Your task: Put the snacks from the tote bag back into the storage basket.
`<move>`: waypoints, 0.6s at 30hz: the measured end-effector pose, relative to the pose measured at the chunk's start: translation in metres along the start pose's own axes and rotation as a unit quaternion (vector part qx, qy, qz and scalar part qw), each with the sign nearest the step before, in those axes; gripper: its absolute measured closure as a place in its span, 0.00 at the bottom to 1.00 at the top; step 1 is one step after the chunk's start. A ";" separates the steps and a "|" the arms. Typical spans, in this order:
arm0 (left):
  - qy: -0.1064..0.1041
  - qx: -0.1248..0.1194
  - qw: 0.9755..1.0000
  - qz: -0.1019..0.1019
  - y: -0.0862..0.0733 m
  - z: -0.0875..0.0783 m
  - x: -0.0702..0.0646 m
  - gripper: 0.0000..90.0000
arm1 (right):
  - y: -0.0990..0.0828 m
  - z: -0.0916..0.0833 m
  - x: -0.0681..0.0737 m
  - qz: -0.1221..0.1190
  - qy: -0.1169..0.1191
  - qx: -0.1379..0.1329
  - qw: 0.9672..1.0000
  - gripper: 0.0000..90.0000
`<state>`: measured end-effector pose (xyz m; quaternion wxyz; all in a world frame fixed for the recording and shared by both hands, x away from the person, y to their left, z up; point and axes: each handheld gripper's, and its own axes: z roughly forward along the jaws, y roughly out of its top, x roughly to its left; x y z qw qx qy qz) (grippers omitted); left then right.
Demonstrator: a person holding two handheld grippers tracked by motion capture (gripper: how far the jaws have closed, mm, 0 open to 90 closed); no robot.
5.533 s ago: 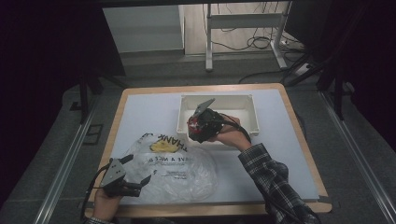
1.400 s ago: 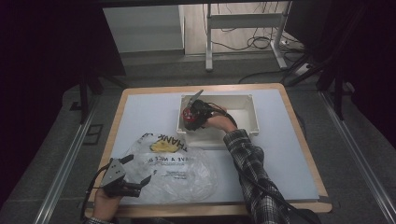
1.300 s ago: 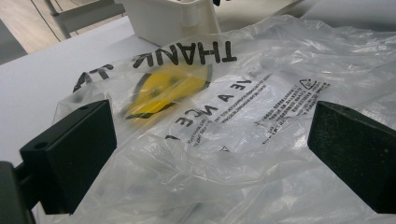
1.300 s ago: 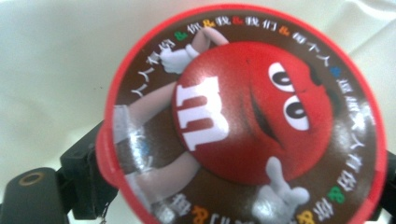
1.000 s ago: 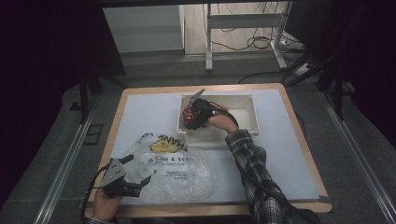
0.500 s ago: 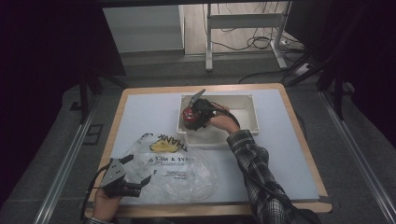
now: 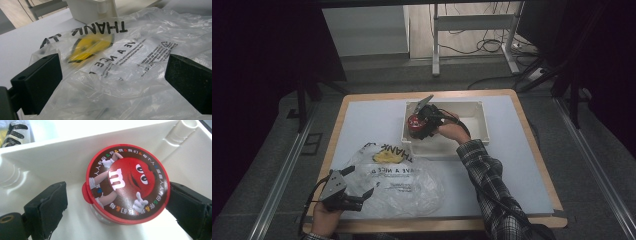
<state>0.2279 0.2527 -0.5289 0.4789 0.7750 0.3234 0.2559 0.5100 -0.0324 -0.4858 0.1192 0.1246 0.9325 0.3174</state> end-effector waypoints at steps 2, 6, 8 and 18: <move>0.000 0.000 1.000 0.000 0.000 0.000 0.000 0.01 | 0.000 -0.002 0.001 -0.002 -0.001 -0.001 1.000 0.07; 0.001 0.000 1.000 0.000 0.000 0.000 0.000 0.01 | 0.000 -0.005 0.003 -0.004 -0.007 0.000 1.000 0.07; 0.001 0.000 1.000 0.000 0.000 0.000 0.000 0.01 | 0.000 -0.006 0.005 -0.004 -0.010 -0.001 1.000 0.07; 0.001 -0.001 1.000 -0.002 0.000 0.000 -0.001 0.01 | -0.002 -0.013 0.008 -0.006 -0.013 -0.007 1.000 0.07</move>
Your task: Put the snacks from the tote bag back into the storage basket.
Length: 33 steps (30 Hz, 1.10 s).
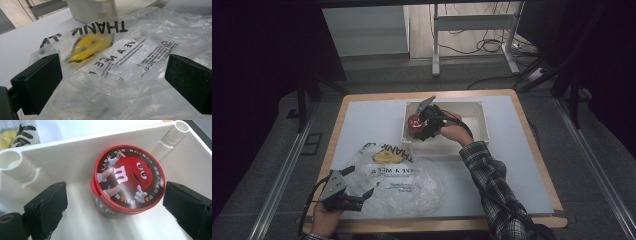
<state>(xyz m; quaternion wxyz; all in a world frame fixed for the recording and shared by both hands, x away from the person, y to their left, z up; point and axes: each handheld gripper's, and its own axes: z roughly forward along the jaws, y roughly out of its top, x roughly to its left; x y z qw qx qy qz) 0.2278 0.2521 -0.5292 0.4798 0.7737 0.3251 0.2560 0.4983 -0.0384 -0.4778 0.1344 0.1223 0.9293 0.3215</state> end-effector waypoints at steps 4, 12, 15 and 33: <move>0.000 0.000 1.000 0.000 0.000 0.000 0.000 0.01 | -0.001 -0.003 0.001 0.001 -0.001 -0.002 1.000 0.07; 0.000 0.001 1.000 -0.001 0.000 0.000 0.000 0.01 | -0.002 -0.009 0.003 0.004 -0.002 -0.006 1.000 0.07; 0.001 0.001 1.000 -0.001 0.000 0.000 0.000 0.01 | -0.003 -0.011 0.004 0.004 -0.004 -0.007 1.000 0.07; 0.002 0.003 1.000 0.000 0.000 0.000 0.000 0.01 | -0.017 -0.025 0.012 0.032 -0.005 -0.031 0.999 0.06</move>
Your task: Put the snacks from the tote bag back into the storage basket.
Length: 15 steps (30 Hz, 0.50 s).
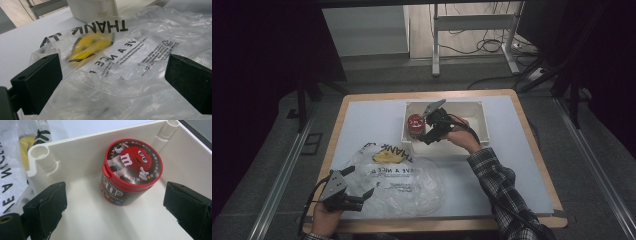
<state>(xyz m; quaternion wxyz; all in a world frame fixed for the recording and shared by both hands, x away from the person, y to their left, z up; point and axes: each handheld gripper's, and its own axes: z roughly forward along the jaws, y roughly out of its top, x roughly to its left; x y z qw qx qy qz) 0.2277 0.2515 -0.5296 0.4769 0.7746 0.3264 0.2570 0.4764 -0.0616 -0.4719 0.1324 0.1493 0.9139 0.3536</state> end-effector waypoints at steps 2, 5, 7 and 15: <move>0.001 0.000 1.000 0.000 0.000 0.000 0.000 0.01 | -0.001 -0.001 0.002 0.004 0.001 -0.002 1.000 0.06; 0.001 0.000 1.000 0.000 0.000 0.000 0.000 0.01 | -0.002 -0.003 0.004 0.008 0.000 -0.005 1.000 0.06; 0.001 0.001 1.000 0.001 0.000 0.000 0.000 0.01 | -0.002 -0.004 0.005 0.009 0.000 -0.007 1.000 0.06; 0.001 0.002 1.000 0.002 0.000 0.000 0.000 0.01 | -0.007 -0.007 0.009 0.021 0.002 -0.011 1.000 0.06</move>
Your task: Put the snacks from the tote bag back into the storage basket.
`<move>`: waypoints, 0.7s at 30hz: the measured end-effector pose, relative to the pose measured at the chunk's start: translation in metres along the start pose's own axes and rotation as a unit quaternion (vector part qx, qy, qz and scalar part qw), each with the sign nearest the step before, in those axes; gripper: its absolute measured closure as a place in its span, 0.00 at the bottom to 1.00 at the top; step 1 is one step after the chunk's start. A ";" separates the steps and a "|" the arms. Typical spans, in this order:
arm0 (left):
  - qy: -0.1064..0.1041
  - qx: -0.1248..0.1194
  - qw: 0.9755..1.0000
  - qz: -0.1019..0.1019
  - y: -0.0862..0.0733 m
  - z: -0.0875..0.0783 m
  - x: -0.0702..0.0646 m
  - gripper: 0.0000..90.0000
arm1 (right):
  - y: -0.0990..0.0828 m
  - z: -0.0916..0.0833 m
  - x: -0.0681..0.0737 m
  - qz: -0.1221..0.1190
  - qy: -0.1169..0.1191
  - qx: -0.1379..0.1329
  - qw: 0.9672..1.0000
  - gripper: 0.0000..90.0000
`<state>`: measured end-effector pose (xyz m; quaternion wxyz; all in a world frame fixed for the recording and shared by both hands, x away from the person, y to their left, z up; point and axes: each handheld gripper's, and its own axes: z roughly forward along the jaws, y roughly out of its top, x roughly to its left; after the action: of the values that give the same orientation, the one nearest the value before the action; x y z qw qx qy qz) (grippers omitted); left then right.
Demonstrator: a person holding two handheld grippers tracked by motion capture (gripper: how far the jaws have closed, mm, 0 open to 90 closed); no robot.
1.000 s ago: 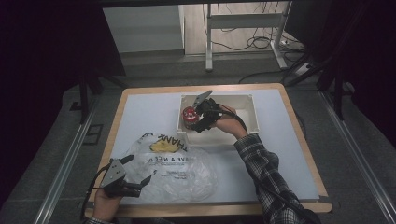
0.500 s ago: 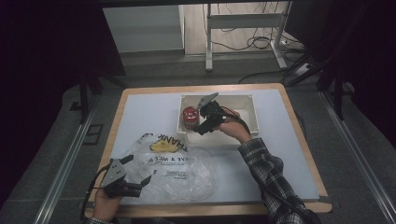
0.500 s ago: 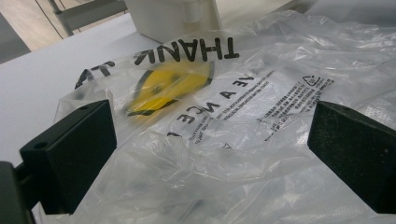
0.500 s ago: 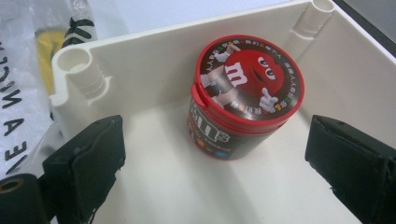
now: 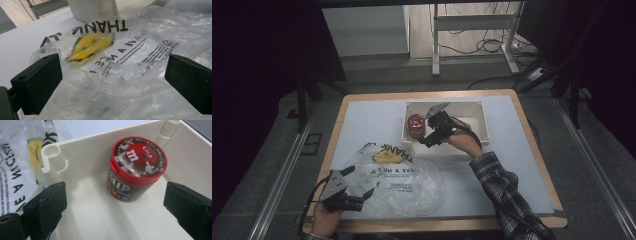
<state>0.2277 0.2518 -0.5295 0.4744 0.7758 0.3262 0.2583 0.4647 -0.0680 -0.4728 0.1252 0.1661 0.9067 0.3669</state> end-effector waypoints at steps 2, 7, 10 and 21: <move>0.000 0.001 1.000 0.000 0.000 0.000 0.000 0.01 | -0.002 0.000 0.000 0.000 0.002 -0.001 1.000 0.06; 0.000 -0.001 1.000 -0.002 0.000 0.000 0.000 0.01 | -0.006 -0.003 0.003 0.005 0.002 -0.004 1.000 0.06; 0.000 -0.001 1.000 -0.002 0.000 0.000 0.000 0.01 | -0.008 -0.005 0.005 0.006 0.003 -0.008 1.000 0.06; 0.000 -0.002 1.000 -0.002 0.000 0.000 0.000 0.01 | -0.013 -0.012 0.011 0.013 0.006 -0.020 1.000 0.06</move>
<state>0.2276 0.2516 -0.5295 0.4764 0.7743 0.3274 0.2577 0.4481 -0.0803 -0.4748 0.1185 0.1730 0.8978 0.3874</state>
